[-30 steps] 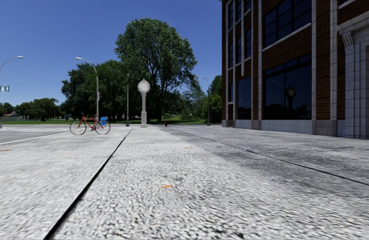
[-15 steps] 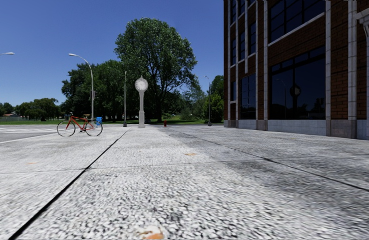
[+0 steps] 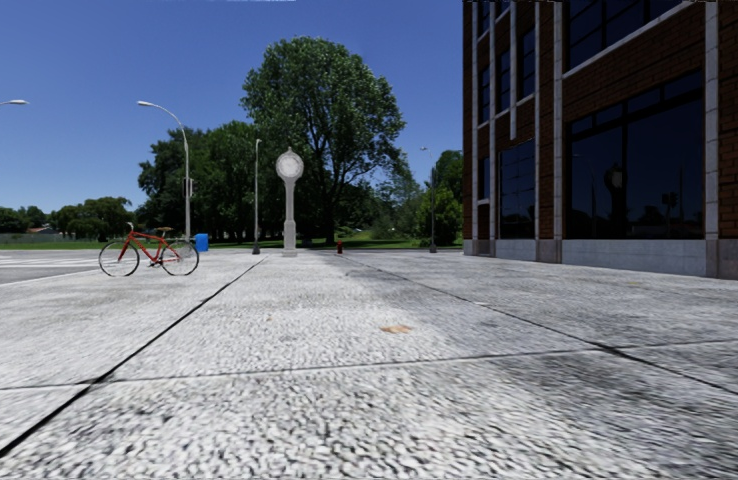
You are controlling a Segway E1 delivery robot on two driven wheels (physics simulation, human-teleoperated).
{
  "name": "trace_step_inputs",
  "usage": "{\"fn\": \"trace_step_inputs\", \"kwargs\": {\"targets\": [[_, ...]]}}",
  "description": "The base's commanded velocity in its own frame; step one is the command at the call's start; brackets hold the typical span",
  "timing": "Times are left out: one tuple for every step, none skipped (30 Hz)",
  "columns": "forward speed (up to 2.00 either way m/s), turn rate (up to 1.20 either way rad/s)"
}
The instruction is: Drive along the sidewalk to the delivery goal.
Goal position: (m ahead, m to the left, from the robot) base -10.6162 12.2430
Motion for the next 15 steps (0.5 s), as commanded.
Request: {"fn": "trace_step_inputs", "kwargs": {"targets": [[2.0, 0.77], [2.0, 0.32], [2.0, 0.12], [2.0, 0.04], [2.0, 0.02], [2.0, 0.01], [2.0, 0.01], [2.0, 0.01], [2.0, 0.01], [2.0, 0.01], [2.0, 0.01], [2.0, 0.01], [2.0, 0.06], [2.0, 0.53], [2.0, 0.53]]}}
